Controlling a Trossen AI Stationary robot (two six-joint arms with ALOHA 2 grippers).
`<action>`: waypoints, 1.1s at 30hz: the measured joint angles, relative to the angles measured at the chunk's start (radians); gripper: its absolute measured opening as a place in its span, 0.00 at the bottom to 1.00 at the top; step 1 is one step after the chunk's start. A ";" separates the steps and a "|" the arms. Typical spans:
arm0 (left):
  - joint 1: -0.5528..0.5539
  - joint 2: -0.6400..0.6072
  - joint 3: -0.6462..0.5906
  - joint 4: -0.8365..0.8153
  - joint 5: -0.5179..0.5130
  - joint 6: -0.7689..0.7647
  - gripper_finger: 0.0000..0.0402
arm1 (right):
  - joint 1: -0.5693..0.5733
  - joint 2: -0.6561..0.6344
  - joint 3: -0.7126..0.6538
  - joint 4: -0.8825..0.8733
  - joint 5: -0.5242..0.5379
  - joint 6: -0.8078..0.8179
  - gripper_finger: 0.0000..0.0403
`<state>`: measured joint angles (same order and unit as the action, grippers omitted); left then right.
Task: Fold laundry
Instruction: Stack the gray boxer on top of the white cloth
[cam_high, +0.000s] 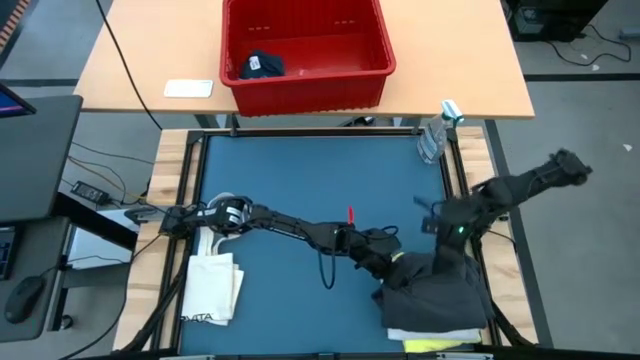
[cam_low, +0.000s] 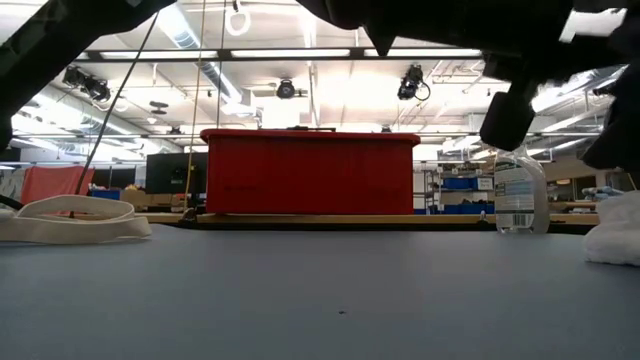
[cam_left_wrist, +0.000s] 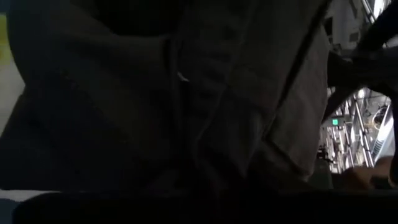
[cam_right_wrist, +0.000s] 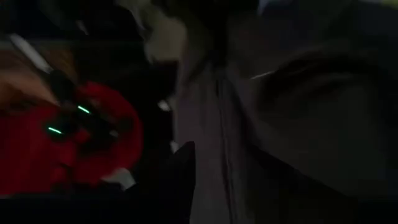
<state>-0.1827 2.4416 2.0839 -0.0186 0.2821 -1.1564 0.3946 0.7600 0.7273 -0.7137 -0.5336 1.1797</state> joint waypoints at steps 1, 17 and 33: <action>0.005 0.000 0.000 0.000 0.000 0.000 0.23 | 0.037 0.026 0.000 0.010 0.018 0.002 0.32; 0.057 0.000 0.000 0.001 0.232 -0.002 0.49 | 0.524 0.358 -0.077 0.211 0.269 0.202 0.21; 0.083 -0.026 0.001 0.062 0.420 0.002 0.49 | 0.618 0.516 -0.125 0.296 0.457 0.245 0.10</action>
<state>-0.0999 2.4160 2.0850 0.0437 0.7024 -1.1542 1.0128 1.2756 0.6020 -0.4176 -0.0767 1.4246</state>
